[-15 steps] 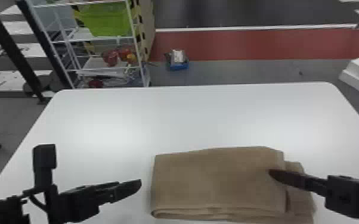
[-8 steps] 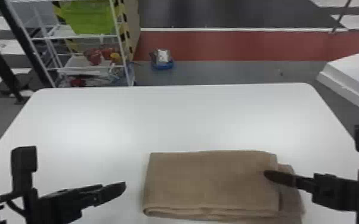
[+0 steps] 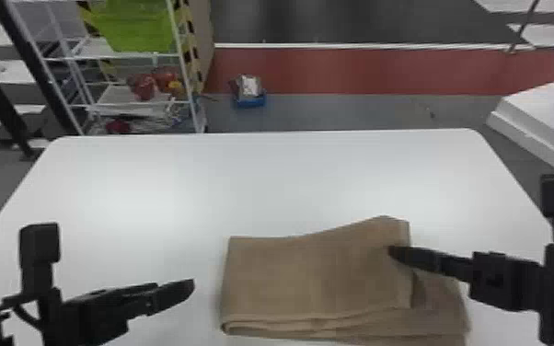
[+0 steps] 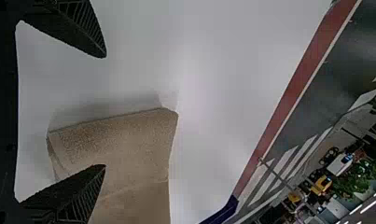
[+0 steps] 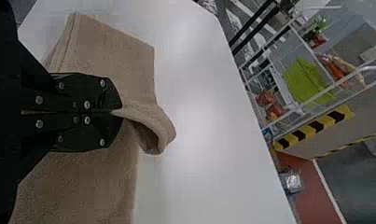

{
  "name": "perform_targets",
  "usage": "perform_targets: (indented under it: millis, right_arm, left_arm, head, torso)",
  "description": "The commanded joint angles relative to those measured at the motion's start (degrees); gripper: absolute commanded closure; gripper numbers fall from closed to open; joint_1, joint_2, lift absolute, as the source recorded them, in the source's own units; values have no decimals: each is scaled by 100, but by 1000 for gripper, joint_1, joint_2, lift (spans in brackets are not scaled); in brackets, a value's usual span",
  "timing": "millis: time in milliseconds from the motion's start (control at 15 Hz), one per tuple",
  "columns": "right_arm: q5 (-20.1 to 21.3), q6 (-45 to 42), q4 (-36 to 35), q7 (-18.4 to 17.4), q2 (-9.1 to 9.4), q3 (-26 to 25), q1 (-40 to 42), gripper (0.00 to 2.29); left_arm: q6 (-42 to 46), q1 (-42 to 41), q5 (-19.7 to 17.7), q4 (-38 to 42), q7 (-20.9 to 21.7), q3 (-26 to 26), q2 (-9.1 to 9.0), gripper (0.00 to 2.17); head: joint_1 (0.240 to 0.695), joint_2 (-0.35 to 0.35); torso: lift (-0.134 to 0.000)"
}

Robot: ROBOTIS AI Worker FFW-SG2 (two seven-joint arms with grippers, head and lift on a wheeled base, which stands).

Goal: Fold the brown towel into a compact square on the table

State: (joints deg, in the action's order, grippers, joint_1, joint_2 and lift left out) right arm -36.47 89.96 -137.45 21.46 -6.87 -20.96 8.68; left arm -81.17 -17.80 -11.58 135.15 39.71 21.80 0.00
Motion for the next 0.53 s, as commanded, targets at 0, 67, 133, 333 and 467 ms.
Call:
perform_targets:
  millis: [0,67,133,333,467]
  right_arm:
    - [-501,12,-441,-98,11,-436,20,1420]
    - [-492,12,-441,-98,-16,-611,-112,1420]
    - [-475,12,-388,-80,-25,-743,-218,1420]
    - [-167,12,25,43,-60,-787,-191,1420]
    - [-132,12,183,201,-69,-787,-68,1420]
  left_arm:
    - [-18,40,33,11,10,17,-15,36]
    - [-18,40,24,20,19,26,-15,36]
    - [-18,40,33,29,10,8,-15,36]
    - [-18,40,24,29,10,-18,-15,36]
    - [-18,22,24,29,10,-27,-15,36]
  head:
    - [695,55]
    - [695,61]
    - [695,53]
    - [695,14]
    - [695,-15]
  torso:
    - [-123]
    - [-123]
    - [-123]
    - [-123]
    - [-123]
